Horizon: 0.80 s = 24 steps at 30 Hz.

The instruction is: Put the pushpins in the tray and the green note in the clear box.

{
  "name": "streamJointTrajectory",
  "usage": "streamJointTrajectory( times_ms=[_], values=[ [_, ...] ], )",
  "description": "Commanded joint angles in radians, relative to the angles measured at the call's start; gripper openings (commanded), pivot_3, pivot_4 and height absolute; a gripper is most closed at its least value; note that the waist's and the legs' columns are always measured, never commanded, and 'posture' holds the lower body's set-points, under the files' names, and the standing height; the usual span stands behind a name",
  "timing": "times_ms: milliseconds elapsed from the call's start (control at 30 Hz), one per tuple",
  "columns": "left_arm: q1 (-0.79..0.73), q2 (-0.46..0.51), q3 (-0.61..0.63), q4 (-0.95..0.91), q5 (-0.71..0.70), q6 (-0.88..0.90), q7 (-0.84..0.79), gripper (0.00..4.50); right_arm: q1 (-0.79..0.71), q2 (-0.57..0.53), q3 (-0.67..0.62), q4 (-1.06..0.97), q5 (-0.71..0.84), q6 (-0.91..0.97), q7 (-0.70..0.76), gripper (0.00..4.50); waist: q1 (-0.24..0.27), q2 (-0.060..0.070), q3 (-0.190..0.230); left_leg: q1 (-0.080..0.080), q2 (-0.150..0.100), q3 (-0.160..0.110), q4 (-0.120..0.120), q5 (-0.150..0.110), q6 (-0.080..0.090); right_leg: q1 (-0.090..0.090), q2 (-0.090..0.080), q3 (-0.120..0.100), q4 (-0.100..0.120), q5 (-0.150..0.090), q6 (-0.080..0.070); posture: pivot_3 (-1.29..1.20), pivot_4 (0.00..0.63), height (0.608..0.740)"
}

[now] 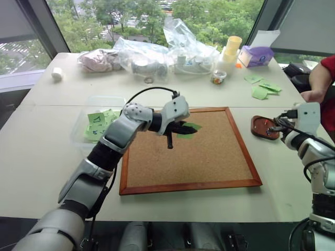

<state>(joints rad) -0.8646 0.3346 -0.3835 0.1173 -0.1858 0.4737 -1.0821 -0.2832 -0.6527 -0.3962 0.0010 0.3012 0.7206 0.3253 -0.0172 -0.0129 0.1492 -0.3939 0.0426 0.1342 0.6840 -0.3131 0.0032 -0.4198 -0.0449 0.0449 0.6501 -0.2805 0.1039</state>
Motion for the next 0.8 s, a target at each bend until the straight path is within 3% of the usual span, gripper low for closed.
streamJointTrajectory(
  times_ms=[33, 333, 467, 633, 667, 800],
  values=[
    [-0.011, -0.024, 0.018, -0.042, -0.013, -0.002, 0.012, 0.06, -0.046, -0.005, -0.003, 0.045, 0.008, -0.025, 0.018, 0.0, -0.001, 0.0, 0.0, 0.0, 0.0, 0.0, 0.0, 0.0, 0.0, 0.0, 0.0, 0.0, 0.0, 0.0, 0.0, 0.0, 0.15, 0.735],
    [0.058, -0.044, 0.032, -0.093, -0.038, 0.068, 0.041, 0.06, -0.11, 0.011, 0.02, 0.196, -0.007, -0.102, 0.034, 0.0, 0.0, 0.0, 0.0, 0.0, 0.001, 0.0, 0.0, 0.0, 0.0, 0.0, 0.0, 0.0, 0.0, 0.0, 0.0, 0.0, 0.15, 0.735],
    [0.071, -0.04, 0.028, -0.103, -0.036, 0.075, 0.052, 0.0, -0.122, 0.008, 0.039, 0.237, -0.008, -0.136, 0.054, 1.39, 0.001, 0.0, 0.0, 0.0, 0.001, 0.0, 0.0, 0.0, 0.0, 0.0, 0.0, 0.0, 0.0, 0.0, 0.0, 0.0, 0.15, 0.735],
    [0.077, -0.039, 0.024, -0.106, -0.032, 0.08, 0.06, 0.0, -0.122, 0.009, 0.044, 0.237, -0.005, -0.151, 0.057, 4.12, 0.001, 0.0, 0.0, 0.0, 0.001, 0.0, 0.0, 0.0, 0.0, 0.0, 0.0, 0.0, 0.0, 0.0, 0.0, 0.0, 0.15, 0.735],
    [0.078, -0.038, 0.023, -0.107, -0.031, 0.08, 0.063, 0.0, -0.121, 0.008, 0.045, 0.237, -0.007, -0.153, 0.056, 4.44, 0.001, 0.0, 0.0, 0.0, 0.001, 0.0, 0.0, 0.0, 0.0, 0.0, 0.0, 0.0, 0.0, 0.0, 0.0, 0.0, 0.15, 0.735],
    [0.091, -0.028, 0.006, -0.106, -0.01, 0.061, 0.065, 0.0, -0.118, 0.011, 0.041, 0.227, -0.004, -0.158, 0.051, 4.44, 0.001, 0.0, 0.0, 0.0, 0.001, 0.0, 0.0, 0.0, 0.0, 0.0, 0.0, 0.0, 0.0, 0.0, 0.0, 0.0, 0.15, 0.735]
  ],
)
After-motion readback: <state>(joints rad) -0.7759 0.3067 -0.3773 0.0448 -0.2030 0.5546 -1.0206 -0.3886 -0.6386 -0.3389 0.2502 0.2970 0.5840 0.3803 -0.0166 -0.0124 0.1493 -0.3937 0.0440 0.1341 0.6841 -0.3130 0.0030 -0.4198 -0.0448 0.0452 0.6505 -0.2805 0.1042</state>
